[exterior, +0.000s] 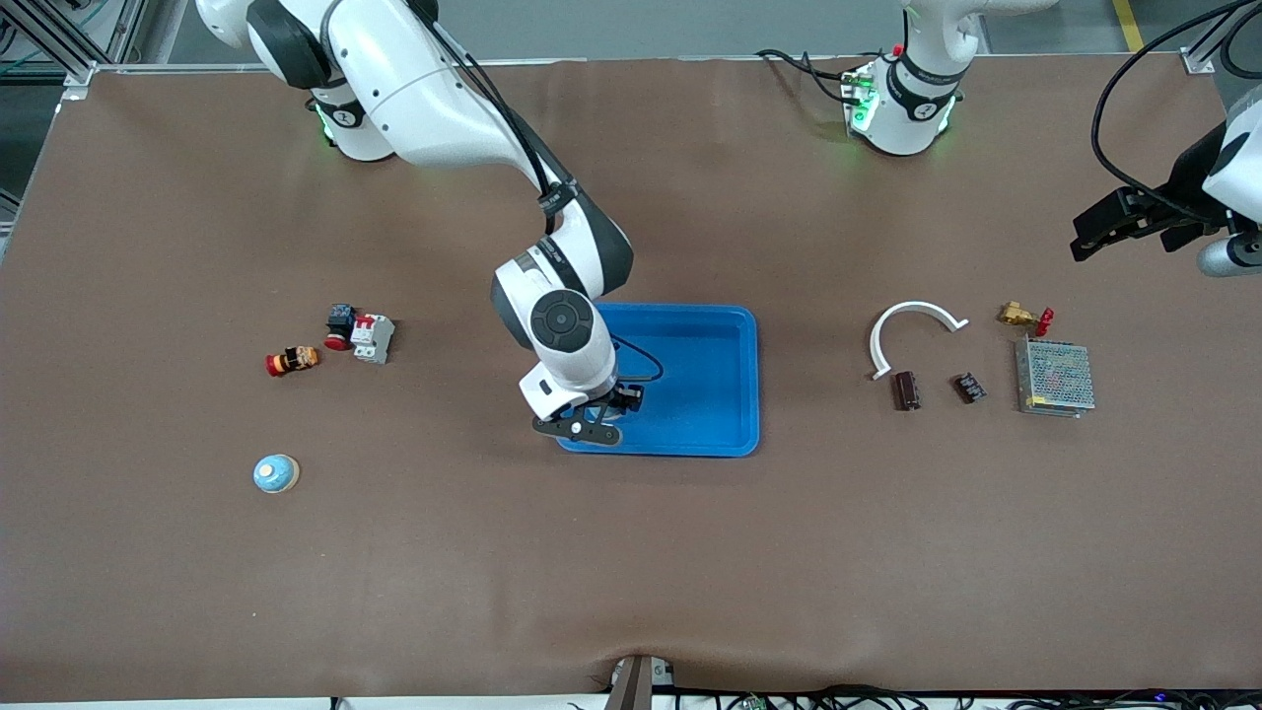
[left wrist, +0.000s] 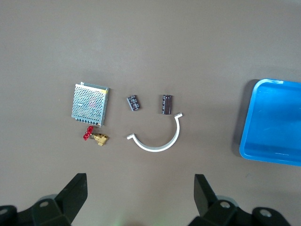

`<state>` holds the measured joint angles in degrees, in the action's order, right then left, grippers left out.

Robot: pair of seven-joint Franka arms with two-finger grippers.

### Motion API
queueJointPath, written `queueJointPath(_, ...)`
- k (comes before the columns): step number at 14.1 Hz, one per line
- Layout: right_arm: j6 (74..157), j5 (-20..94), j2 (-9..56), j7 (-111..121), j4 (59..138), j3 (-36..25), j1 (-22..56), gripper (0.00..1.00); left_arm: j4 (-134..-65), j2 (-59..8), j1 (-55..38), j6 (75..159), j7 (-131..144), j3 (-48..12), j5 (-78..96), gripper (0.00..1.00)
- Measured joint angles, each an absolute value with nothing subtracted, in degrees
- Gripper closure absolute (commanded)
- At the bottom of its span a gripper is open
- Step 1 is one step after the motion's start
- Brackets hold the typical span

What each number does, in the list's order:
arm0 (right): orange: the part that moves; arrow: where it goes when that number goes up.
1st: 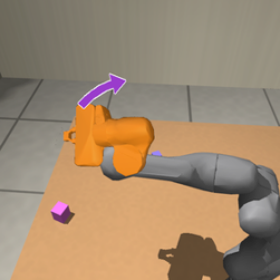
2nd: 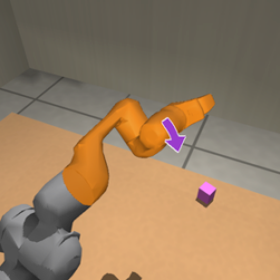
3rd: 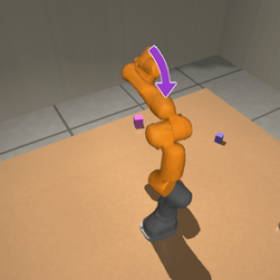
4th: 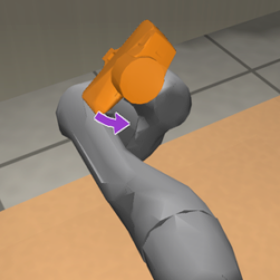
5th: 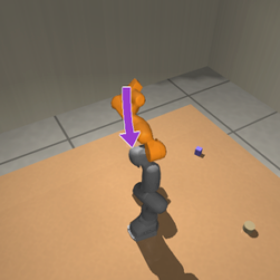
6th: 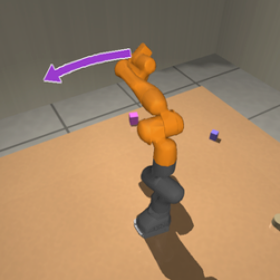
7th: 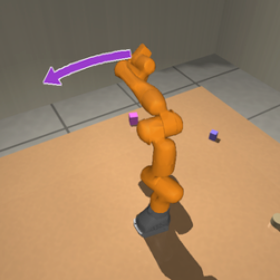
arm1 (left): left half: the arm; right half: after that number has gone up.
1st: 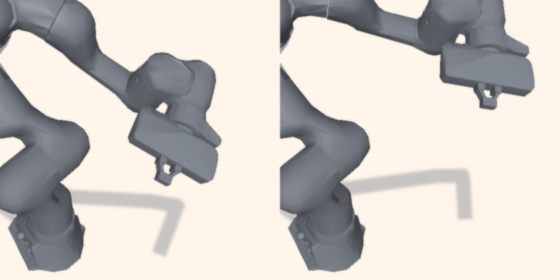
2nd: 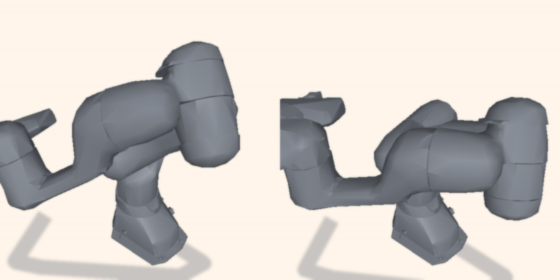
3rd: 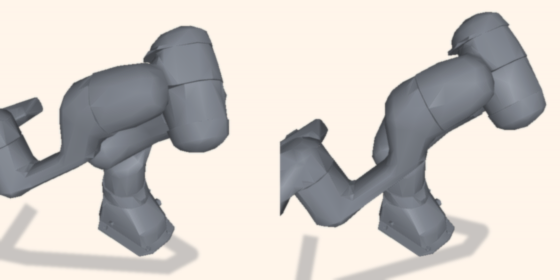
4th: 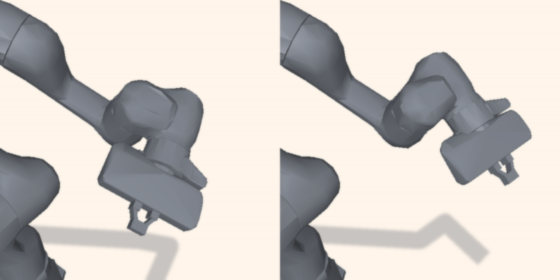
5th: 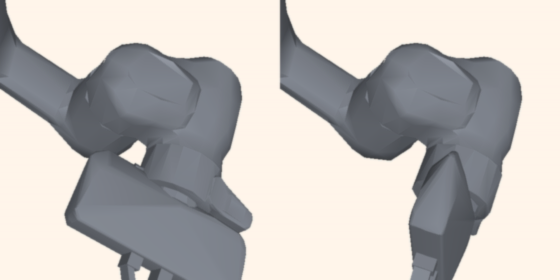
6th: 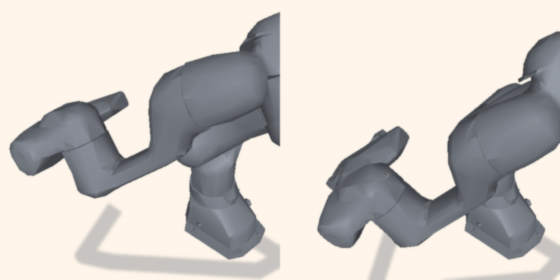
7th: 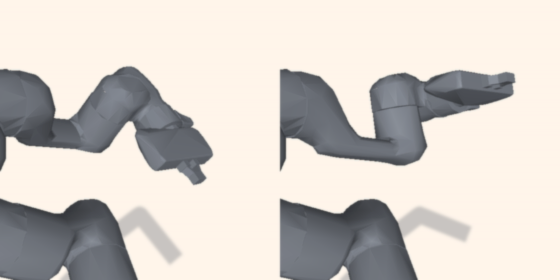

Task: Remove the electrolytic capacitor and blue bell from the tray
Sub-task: 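Grasp the second light-blue bell with the right gripper and lift it, then carry the bell beside the first bell and lower it with the right gripper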

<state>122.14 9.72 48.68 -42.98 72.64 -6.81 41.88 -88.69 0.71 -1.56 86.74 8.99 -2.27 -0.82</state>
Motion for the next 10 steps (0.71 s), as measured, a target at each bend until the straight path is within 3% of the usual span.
queueJointPath(4,113.1,9.7,46.0,-33.9,69.3,-7.4,37.4,0.52,-88.7,0.7,-1.6,86.8,9.0,-2.3,-0.8,0.0)
queueJointPath(10,109.0,9.7,43.3,-9.5,68.6,-7.5,26.1,0.52,-88.7,0.7,-1.6,86.8,9.0,-2.3,-0.8,0.0)
